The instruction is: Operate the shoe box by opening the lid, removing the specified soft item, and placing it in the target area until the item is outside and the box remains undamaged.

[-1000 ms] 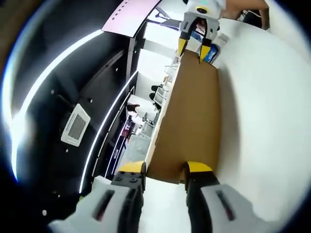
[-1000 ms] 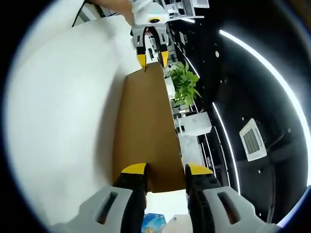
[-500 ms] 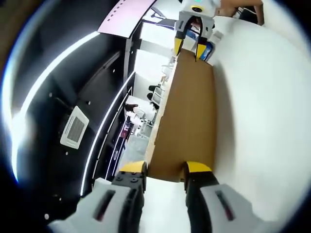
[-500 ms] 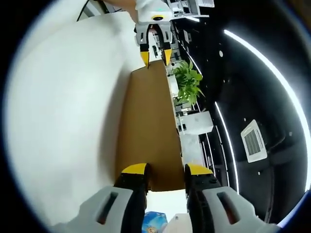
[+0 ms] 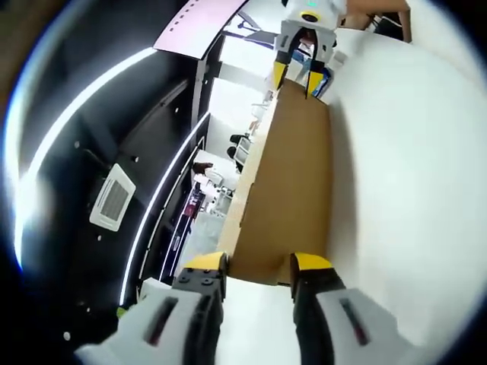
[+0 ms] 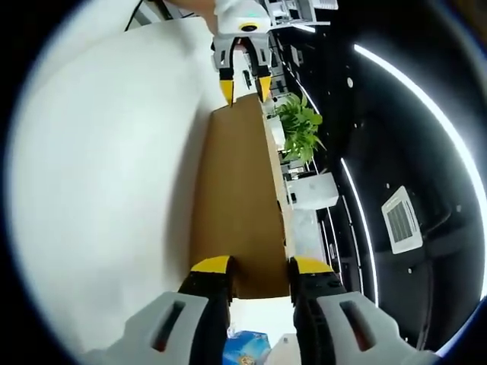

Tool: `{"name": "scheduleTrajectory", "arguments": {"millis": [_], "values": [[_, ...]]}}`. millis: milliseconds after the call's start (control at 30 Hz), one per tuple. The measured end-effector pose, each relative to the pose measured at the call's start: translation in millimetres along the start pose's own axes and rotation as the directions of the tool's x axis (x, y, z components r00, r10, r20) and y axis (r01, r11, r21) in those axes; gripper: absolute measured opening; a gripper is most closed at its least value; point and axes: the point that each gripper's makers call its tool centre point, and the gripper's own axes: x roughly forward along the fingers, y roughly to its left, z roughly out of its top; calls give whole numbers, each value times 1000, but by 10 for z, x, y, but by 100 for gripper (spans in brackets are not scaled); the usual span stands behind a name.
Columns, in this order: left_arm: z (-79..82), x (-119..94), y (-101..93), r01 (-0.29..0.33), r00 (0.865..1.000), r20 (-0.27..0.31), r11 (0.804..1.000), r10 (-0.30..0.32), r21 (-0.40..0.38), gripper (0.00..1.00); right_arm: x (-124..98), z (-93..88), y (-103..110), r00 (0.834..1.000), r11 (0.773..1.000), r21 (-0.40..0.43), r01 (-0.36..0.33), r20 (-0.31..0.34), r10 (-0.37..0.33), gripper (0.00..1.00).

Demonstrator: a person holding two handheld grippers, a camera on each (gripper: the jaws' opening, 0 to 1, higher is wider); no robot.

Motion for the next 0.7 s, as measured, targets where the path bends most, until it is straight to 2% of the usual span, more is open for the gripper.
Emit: {"name": "scheduleTrajectory", "arguments": {"millis": [100, 200, 267, 333, 367, 400, 433, 467, 533, 567, 600, 633, 667, 700], "values": [[2, 1, 16, -8, 1000, 1, 1000, 8, -2, 32, -4, 7, 5, 1000, 1000, 15, -3, 3, 3, 29], [12, 0, 26, -14, 1000, 6, 999, 14, -45, 31, -11, 14, 1, 1000, 999, 33, -10, 6, 10, 30], [10, 0, 23, -13, 1000, 8, 999, 13, -44, 32, -12, 15, 21, 1000, 998, 60, -25, 13, 24, 35], [19, -1, 20, -5, 1000, 12, 997, 5, -73, 33, -27, 43, 82, 997, 987, 147, -70, 25, 67, 39], [24, 3, 19, -4, 1000, 17, 990, 6, -140, 34, -29, 42, 57, 998, 982, 179, -59, 18, 57, 39], [43, 7, 2, 19, 1000, 29, 981, -13, -196, 36, -33, 48, 18, 999, 972, 233, -38, 11, 37, 38], [50, 12, -2, 33, 999, 35, 975, -26, -220, 38, -24, 70, 20, 999, 958, 283, -46, 27, 40, 37], [56, 14, 7, 43, 999, 43, 963, -33, -265, 39, -21, 120, -10, 998, 931, 361, -49, 64, 28, 36], [72, 3, 39, 41, 998, 56, 939, -23, -340, 39, -26, 196, -40, 994, 886, 460, -63, 112, 13, 37], [100, -9, 29, 64, 996, 77, 920, -37, -387, 40, -38, 219, -81, 992, 851, 523, -57, 122, -9, 38], [122, -13, 36, 74, 995, 94, 908, -39, -413, 42, -46, 208, -91, 994, 831, 553, -52, 113, -13, 37], [130, -22, 62, 67, 995, 100, 893, -25, -445, 43, -56, 195, -118, 994, 825, 564, -45, 111, -21, 33], [147, -29, 66, 75, 994, 110, 890, -28, -449, 44, -67, 185, -168, 993, 811, 584, -21, 104, -49, 29], [166, -37, 71, 83, 992, 123, 887, -30, -454, 44, -86, 207, -240, 991, 786, 619, 5, 104, -88, 26]]}}
